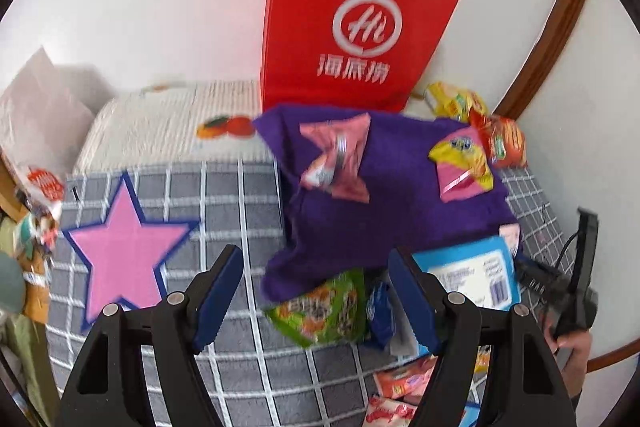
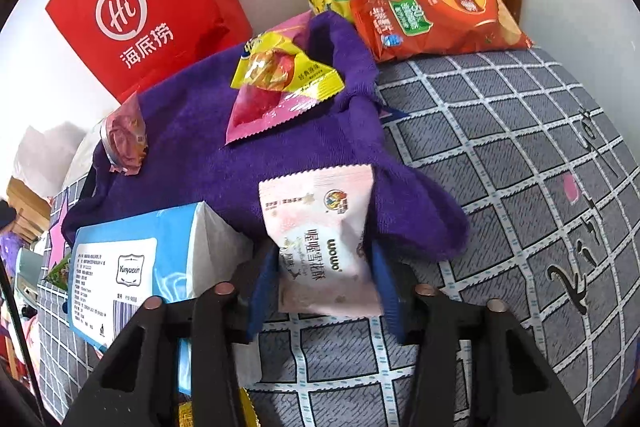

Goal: Organize snacks
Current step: 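Grasp the green snack bag with the left tool while the right tool lifts the white packet, then carry the green bag in the left tool while the right tool lowers the white packet onto the towel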

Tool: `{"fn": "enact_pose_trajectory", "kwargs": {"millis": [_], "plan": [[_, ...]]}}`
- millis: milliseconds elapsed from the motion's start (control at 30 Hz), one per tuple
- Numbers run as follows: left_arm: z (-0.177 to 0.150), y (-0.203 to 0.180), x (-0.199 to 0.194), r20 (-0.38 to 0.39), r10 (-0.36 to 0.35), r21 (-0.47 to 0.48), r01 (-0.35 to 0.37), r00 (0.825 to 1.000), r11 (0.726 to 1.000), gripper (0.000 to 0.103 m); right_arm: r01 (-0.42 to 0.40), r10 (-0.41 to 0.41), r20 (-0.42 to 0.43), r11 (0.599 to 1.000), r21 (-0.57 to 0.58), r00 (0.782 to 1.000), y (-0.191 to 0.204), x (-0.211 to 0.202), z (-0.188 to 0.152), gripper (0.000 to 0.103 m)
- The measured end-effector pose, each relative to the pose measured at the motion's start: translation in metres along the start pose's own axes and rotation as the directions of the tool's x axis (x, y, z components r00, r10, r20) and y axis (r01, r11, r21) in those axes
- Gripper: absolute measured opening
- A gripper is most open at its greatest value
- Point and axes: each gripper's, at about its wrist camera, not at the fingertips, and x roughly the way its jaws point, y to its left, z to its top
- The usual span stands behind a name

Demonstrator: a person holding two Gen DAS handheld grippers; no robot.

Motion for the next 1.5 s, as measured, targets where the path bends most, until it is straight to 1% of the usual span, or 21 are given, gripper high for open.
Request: {"fn": "enact_pose_trajectory", "kwargs": {"millis": [67,200,300,467,533,600,633,667,700,733,767,800,833,967,1067,1200,1267,1367,1500], "plan": [[-0.010,0.001,0.007,-0.022,-0.010,-0.002,0.010,1.000,1.000,0.073,0.008,-0.008,0.011,1.000,-0.012,1.000,0.001,-0.005,-0.002,0.043],[-0.025,0.002,0.024,-0.057,0.008,-0.012,-0.009,0.998,1.000,0.073,0.027,-0.026,0.017,0.999,-0.033,1.000,0.001,-0.021,-0.010,0.043],[-0.035,0.001,0.038,-0.097,0.015,-0.015,-0.017,0.995,1.000,0.073,0.025,-0.024,0.027,0.999,-0.030,0.999,-0.004,-0.035,-0.017,0.043],[-0.043,-0.002,0.058,-0.122,0.024,-0.012,-0.026,0.992,1.000,0.072,0.036,-0.035,0.053,0.999,-0.021,0.998,-0.009,-0.058,-0.028,0.043],[-0.045,-0.003,0.065,-0.125,0.016,-0.011,-0.018,0.992,1.000,0.071,0.051,-0.050,0.060,0.998,-0.027,0.997,-0.009,-0.065,-0.033,0.043],[-0.046,-0.005,0.070,-0.126,0.026,0.003,-0.026,0.992,1.000,0.067,0.058,-0.056,0.063,0.998,-0.030,0.996,-0.009,-0.070,-0.035,0.043],[-0.047,-0.006,0.072,-0.126,0.035,0.012,-0.034,0.991,0.999,0.062,0.059,-0.057,0.063,0.998,-0.032,0.996,-0.009,-0.072,-0.036,0.043],[-0.047,-0.007,0.073,-0.121,0.044,0.020,-0.041,0.992,0.999,0.060,0.063,-0.061,0.065,0.997,-0.034,0.996,-0.008,-0.074,-0.037,0.043],[-0.048,-0.006,0.072,-0.114,0.043,0.022,-0.041,0.993,0.999,0.059,0.065,-0.063,0.066,0.997,-0.036,0.996,-0.008,-0.075,-0.037,0.043],[-0.048,-0.006,0.071,-0.106,0.043,0.027,-0.040,0.993,0.999,0.053,0.067,-0.064,0.068,0.997,-0.038,0.996,-0.008,-0.077,-0.038,0.043],[-0.048,-0.006,0.069,-0.101,0.032,0.036,-0.029,0.994,0.999,0.038,0.068,-0.065,0.070,0.997,-0.040,0.995,-0.007,-0.079,-0.038,0.043],[-0.049,-0.007,0.068,-0.106,0.010,0.041,-0.006,0.994,0.999,0.038,0.069,-0.065,0.074,0.997,-0.043,0.995,-0.005,-0.080,-0.038,0.043],[-0.049,-0.006,0.065,-0.107,0.008,0.038,-0.003,0.994,0.999,0.038,0.068,-0.064,0.077,0.997,-0.047,0.995,-0.004,-0.082,-0.037,0.043],[-0.051,-0.006,0.052,-0.076,0.050,0.054,-0.046,0.996,0.997,0.033,0.059,-0.053,0.093,0.996,-0.061,0.994,0.003,-0.089,-0.034,0.043],[-0.051,-0.001,0.037,-0.056,0.041,0.041,-0.039,0.998,0.998,0.031,0.058,-0.050,0.104,0.996,-0.074,0.993,0.010,-0.094,-0.031,0.043],[-0.046,0.001,0.016,-0.016,0.022,0.028,-0.022,1.000,0.999,0.030,0.044,-0.032,0.126,0.995,-0.092,0.992,0.018,-0.103,-0.025,0.043],[-0.042,0.001,0.005,0.001,0.014,0.031,-0.014,1.000,0.999,0.030,0.030,-0.014,0.144,0.994,-0.107,0.990,0.025,-0.108,-0.019,0.043],[-0.034,-0.003,-0.007,0.031,0.020,0.035,-0.021,0.999,0.999,0.030,0.020,0.001,0.165,0.992,-0.123,0.986,0.033,-0.115,-0.009,0.043],[-0.018,-0.009,-0.016,0.053,0.018,0.033,-0.020,0.998,0.999,0.030,0.001,0.025,0.187,0.990,-0.142,0.982,0.047,-0.121,0.012,0.043]]}}
